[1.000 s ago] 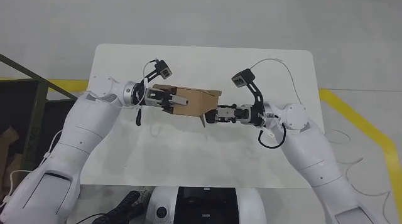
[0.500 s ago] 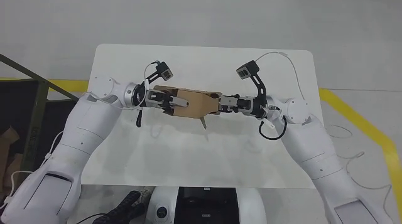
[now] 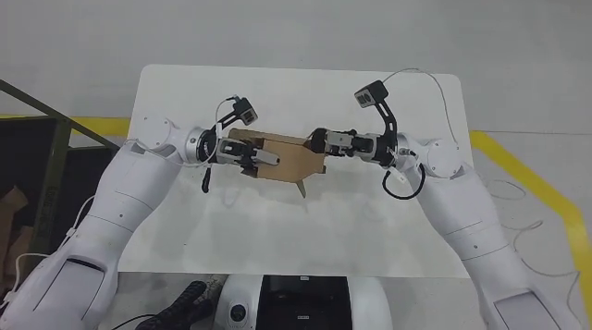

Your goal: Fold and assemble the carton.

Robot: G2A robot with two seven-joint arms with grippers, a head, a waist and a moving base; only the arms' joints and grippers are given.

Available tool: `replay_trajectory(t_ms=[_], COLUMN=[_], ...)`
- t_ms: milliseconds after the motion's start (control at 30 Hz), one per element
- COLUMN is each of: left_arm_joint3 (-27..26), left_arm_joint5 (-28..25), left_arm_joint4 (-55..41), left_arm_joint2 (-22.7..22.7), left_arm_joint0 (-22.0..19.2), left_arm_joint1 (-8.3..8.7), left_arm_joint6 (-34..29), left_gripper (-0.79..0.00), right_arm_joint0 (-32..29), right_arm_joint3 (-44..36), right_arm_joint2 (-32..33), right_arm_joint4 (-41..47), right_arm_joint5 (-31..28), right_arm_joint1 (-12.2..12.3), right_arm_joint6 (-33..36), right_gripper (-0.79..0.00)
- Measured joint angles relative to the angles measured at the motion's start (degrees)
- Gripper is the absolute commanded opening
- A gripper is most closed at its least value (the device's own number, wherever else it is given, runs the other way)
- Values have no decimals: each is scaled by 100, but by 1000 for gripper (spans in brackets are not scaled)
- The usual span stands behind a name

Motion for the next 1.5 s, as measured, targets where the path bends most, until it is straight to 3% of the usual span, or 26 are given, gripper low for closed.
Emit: replay_trajectory(t_ms=[433, 1500], left_arm_joint3=[-11, -3], left_arm_joint5=[0, 0], left_arm_joint4=[-55, -339], left_arm_joint2=[180, 569], left_arm_joint0=[-58, -266], left_arm_joint1=[33, 159], left_arm_joint6=[0, 0], left_gripper=[-785, -785], right_arm_joint0=[142, 705], right_arm_joint3=[103, 689], right_arm_joint2=[29, -576], right_arm_joint4=[11, 332], right_arm_joint5=[-141, -224], right_arm_joint1=[1, -196], right_arm_joint6=[94, 804], right_gripper=[0, 0])
